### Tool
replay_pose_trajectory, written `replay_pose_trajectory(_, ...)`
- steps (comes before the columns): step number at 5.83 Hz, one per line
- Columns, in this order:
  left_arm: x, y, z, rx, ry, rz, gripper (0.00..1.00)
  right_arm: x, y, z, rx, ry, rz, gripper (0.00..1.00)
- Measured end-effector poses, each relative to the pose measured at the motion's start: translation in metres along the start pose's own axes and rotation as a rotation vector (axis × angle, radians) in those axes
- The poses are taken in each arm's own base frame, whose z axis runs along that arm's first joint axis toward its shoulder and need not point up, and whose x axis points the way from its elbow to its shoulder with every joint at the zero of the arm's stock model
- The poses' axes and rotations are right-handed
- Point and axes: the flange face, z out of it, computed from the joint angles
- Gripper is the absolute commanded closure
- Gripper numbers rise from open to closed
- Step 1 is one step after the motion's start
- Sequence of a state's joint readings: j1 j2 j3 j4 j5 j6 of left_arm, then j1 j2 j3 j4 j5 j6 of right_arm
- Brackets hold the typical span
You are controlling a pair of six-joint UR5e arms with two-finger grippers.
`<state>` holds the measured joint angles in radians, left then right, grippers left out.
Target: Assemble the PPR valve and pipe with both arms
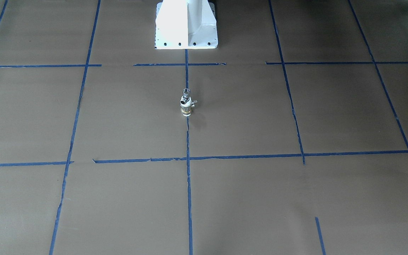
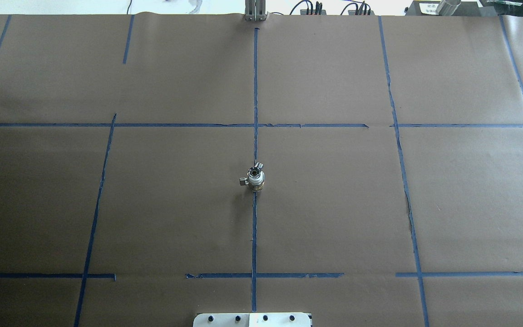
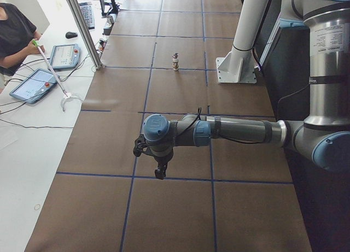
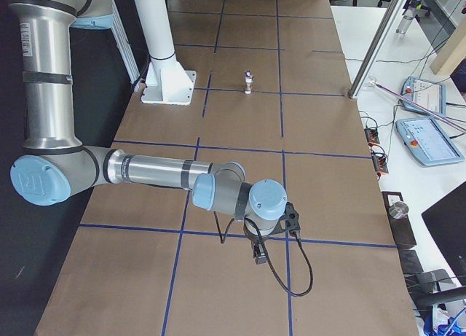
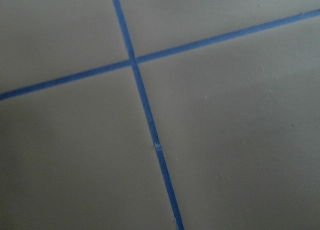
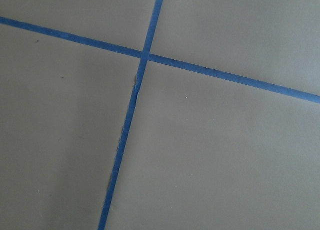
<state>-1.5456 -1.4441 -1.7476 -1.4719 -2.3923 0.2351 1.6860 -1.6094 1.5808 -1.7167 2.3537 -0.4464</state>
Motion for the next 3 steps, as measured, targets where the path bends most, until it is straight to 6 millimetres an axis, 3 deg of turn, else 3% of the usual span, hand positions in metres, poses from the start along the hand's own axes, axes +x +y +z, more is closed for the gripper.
replay_pose_trajectory(2, -0.003, 0.001, 0.004, -0.01, 0.005, -0.037, 0.0, -0.013, 0.048, 0.009, -0.023, -0.002, 0.005, 0.0)
replay_pose_trajectory(3, -0.004, 0.0, 0.006, -0.011, 0.007, -0.043, 0.0, -0.03, 0.065, 0.004, -0.019, 0.004, -0.02, 0.0)
